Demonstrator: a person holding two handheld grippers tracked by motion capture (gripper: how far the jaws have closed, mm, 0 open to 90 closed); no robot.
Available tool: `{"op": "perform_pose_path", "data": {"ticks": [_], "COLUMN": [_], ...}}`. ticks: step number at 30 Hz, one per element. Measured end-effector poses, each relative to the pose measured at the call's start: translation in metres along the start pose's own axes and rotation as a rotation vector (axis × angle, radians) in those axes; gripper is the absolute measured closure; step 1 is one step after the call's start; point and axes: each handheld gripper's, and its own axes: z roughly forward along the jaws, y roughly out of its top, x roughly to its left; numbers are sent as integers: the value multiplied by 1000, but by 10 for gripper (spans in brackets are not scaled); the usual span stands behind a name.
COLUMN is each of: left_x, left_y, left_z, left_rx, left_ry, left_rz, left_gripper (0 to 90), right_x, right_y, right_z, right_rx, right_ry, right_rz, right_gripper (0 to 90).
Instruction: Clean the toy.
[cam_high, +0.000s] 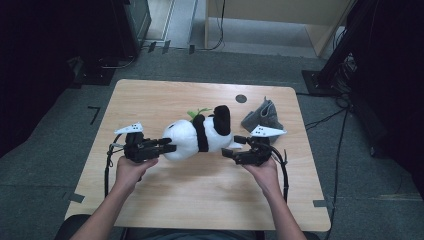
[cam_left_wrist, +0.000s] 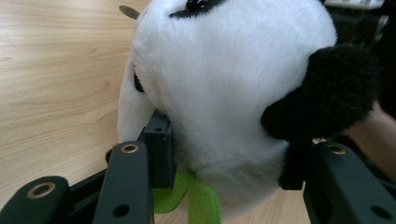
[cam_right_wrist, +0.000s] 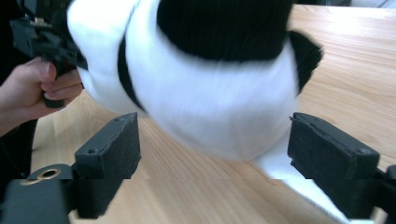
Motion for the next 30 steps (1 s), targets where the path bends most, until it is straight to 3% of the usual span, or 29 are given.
{"op": "perform_pose_path", "data": {"ticks": [3, 5, 10, 12, 16, 19, 23, 30], "left_x": [-2, -4, -8, -8, -7, -9, -7, -13], "left_y": [0, 0, -2, -2, -3, -4, -3, 0], "left_z": [3, 9, 14, 14, 14, 16, 16, 7], "left_rx": [26, 56, 55, 53, 50, 49, 41, 70], "left_ry": [-22, -37, -39, -35, -16, 9, 6, 83], "left_rz": [13, 15, 8, 6, 8, 44, 86, 209], "left_gripper": [511, 507, 501, 498, 456, 346, 195, 178], "right_x": [4, 5, 8, 9, 12, 13, 12, 4], "right_y": [-4, -5, -5, -5, -2, 2, 12, 18], "right_z": [10, 15, 23, 24, 23, 20, 14, 6], "right_rx": [4, -2, 13, 13, 12, 27, 57, 143], "right_ry": [-52, -62, -93, -111, -123, -114, -105, -120], "right_rz": [-67, -94, -107, -117, -153, -131, -122, -108], "right_gripper": [58, 32, 23, 70, 279, 382, 418, 427]}}
